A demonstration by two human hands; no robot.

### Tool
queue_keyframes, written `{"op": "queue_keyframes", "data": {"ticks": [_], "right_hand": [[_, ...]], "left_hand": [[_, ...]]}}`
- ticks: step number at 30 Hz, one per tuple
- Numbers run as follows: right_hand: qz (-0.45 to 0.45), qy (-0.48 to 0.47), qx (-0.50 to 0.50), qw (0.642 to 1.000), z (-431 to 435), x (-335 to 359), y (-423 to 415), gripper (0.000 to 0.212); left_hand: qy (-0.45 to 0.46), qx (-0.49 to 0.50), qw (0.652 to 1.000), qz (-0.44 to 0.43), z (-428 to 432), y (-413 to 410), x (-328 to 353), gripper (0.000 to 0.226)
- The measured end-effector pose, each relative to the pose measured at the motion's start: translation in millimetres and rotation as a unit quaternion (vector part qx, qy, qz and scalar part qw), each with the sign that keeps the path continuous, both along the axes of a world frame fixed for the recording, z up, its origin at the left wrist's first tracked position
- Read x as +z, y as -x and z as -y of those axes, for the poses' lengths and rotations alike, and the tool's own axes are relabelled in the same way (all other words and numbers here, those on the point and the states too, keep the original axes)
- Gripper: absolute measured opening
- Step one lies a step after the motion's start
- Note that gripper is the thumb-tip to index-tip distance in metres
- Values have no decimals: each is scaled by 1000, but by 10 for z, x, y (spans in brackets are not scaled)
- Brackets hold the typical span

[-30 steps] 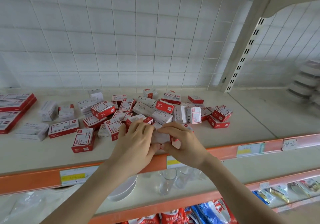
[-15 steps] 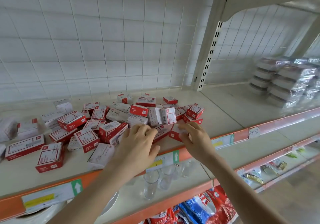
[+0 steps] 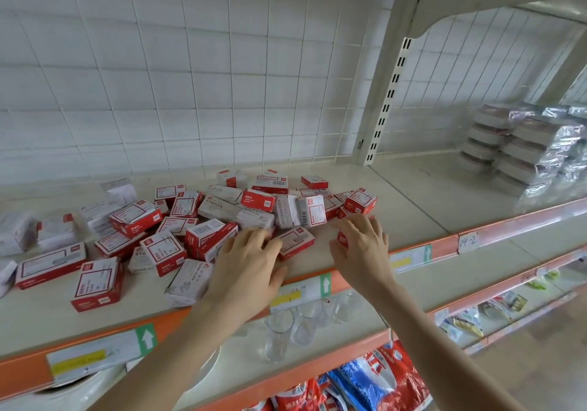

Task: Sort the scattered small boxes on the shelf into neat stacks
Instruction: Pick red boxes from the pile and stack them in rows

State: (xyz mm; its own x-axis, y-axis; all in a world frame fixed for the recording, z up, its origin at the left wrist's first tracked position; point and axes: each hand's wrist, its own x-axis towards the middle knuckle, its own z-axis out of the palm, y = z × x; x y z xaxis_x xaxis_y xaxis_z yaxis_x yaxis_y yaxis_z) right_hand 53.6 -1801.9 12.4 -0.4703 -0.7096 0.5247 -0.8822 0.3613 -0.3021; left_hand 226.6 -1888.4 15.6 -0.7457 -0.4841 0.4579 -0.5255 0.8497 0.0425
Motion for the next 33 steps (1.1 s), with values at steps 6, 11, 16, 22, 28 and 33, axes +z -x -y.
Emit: {"op": "queue_keyframes", "data": {"ticks": [6,11,16,22,28,33], "right_hand": [[-5,15,140,990,262,20,-435,28],[13,12,195,981,441,5,-654,30],[28,-13,221,975,567,-8,-722,41],[-34,-7,198,980,577,-10,-823,34],[-16,-4,205,979,637,-15,-897,21],[3,-24,213,977,680,1,-892,25]], "left_hand": [[7,122,993,1,135,-281,88,39],[-18,176,983,46,372,-502,74,50],[-63,197,978,32,434,-568,91,53],[-91,217,971,54,516,-604,109,50],[-123,217,966,76,562,-586,133,37],[-126,218,967,43,585,-626,179,35]]}}
